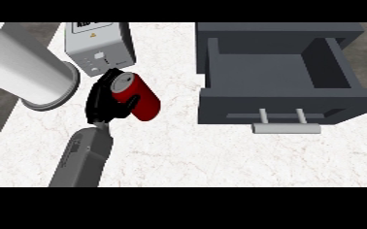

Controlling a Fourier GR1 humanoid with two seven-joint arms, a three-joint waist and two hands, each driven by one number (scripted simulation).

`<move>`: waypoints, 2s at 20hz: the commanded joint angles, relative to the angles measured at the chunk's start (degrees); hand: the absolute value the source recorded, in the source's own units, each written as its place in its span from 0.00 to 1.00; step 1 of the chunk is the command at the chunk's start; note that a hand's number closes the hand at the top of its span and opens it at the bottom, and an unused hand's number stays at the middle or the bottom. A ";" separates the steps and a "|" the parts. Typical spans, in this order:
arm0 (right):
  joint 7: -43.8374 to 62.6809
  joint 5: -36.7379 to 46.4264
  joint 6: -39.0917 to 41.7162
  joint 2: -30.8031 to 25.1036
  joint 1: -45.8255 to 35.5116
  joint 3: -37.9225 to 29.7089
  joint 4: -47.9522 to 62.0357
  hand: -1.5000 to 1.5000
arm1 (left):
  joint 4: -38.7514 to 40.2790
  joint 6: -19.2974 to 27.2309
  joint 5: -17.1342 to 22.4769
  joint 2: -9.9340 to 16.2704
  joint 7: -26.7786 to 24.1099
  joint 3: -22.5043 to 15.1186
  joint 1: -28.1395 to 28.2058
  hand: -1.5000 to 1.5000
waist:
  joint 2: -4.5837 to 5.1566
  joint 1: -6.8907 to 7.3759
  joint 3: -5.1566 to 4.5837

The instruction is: Pick up the can, place it into the drawer and close the drawer

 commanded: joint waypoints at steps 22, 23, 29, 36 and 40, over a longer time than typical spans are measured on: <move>-2.06 1.68 -1.26 0.59 1.18 2.62 -0.74 0.00 | -15.81 24.60 -4.79 -0.81 23.73 -12.54 -20.12 1.00 | 0.34 -1.09 -0.03; -2.21 1.28 -3.50 0.59 3.20 5.40 -2.56 0.00 | -20.73 28.94 -4.39 -0.81 26.80 -16.15 -18.50 1.00 | 0.22 -1.00 -0.03; -1.01 -0.25 -0.38 0.01 0.90 3.48 -0.23 0.00 | -10.49 35.39 -3.29 -0.81 26.18 -18.34 -29.92 1.00 | 0.37 -1.66 -0.02; -0.49 2.15 -2.12 0.60 0.49 4.71 -1.43 0.00 | -0.18 34.99 -0.40 -0.82 22.91 -17.43 -38.55 1.00 | 0.44 -1.73 -0.03; 0.02 4.91 -4.15 0.44 -4.04 6.43 0.59 0.00 | 7.75 34.41 2.70 -0.82 20.35 -15.87 -45.49 1.00 | 0.69 -1.92 -0.02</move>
